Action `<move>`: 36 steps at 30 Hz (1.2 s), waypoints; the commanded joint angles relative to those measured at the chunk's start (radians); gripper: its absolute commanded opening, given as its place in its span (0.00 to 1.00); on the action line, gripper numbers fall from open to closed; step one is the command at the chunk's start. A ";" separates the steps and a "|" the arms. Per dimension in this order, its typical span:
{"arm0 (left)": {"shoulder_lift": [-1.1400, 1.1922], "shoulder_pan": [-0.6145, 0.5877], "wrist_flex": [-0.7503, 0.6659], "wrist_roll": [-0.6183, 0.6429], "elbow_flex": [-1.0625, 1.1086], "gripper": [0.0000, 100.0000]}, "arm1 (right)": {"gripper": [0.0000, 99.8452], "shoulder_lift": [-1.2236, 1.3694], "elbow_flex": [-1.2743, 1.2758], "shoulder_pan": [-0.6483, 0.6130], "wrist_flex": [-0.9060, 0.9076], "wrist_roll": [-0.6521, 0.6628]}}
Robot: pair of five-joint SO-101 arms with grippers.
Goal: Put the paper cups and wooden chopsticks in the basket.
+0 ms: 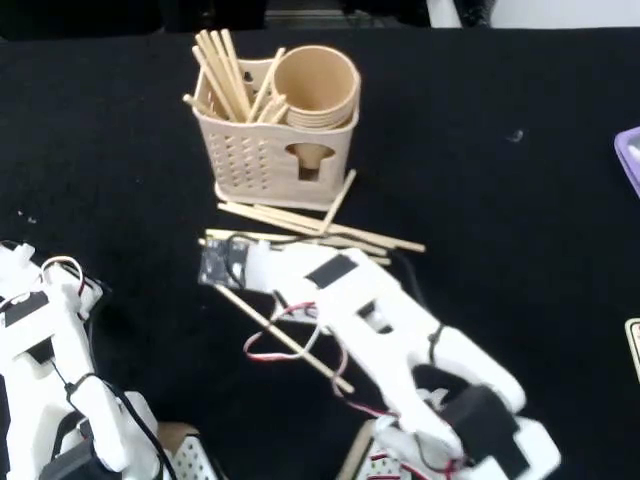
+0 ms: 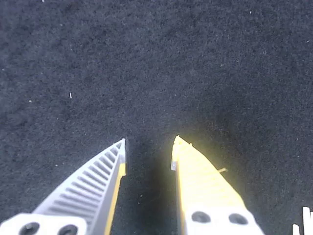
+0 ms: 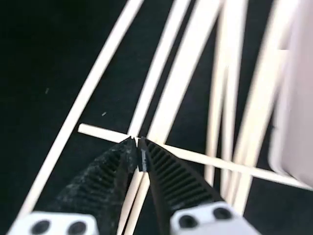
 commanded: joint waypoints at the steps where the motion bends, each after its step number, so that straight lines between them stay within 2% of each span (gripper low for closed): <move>1: -0.023 0.002 0.003 -0.005 -0.016 0.16 | 0.01 -0.111 -0.048 0.014 -0.012 -0.149; 5: -0.023 0.002 0.003 -0.005 -0.016 0.16 | 0.03 -0.139 -0.073 0.087 0.032 -0.276; 10: -0.023 0.005 0.003 -0.005 -0.016 0.16 | 0.23 -0.074 -0.183 0.204 0.198 -0.562; 12: -0.023 0.007 0.003 -0.005 -0.016 0.16 | 0.27 -0.021 -0.226 0.201 0.215 -0.600; 16: -0.023 0.002 0.003 -0.005 -0.015 0.16 | 0.22 0.094 -0.302 0.150 0.222 -0.442; 17: -0.023 0.002 0.003 -0.005 -0.015 0.16 | 0.20 0.122 -0.320 0.138 0.235 -0.436; 20: -0.023 0.004 0.003 -0.005 -0.015 0.16 | 0.16 0.213 -0.387 0.129 0.255 -0.537; 23: -0.023 0.010 0.003 -0.005 -0.015 0.16 | 0.16 0.317 -0.455 0.132 0.256 -0.680; 26: -0.023 0.005 0.005 -0.005 -0.015 0.16 | 0.16 0.406 -0.495 0.132 0.258 -0.769; 32: -0.023 0.002 0.005 -0.005 -0.015 0.16 | 0.15 0.461 -0.503 0.133 0.259 -0.769; 36: -0.023 0.002 0.005 -0.005 -0.015 0.16 | 0.04 0.460 -0.507 0.163 0.324 -0.760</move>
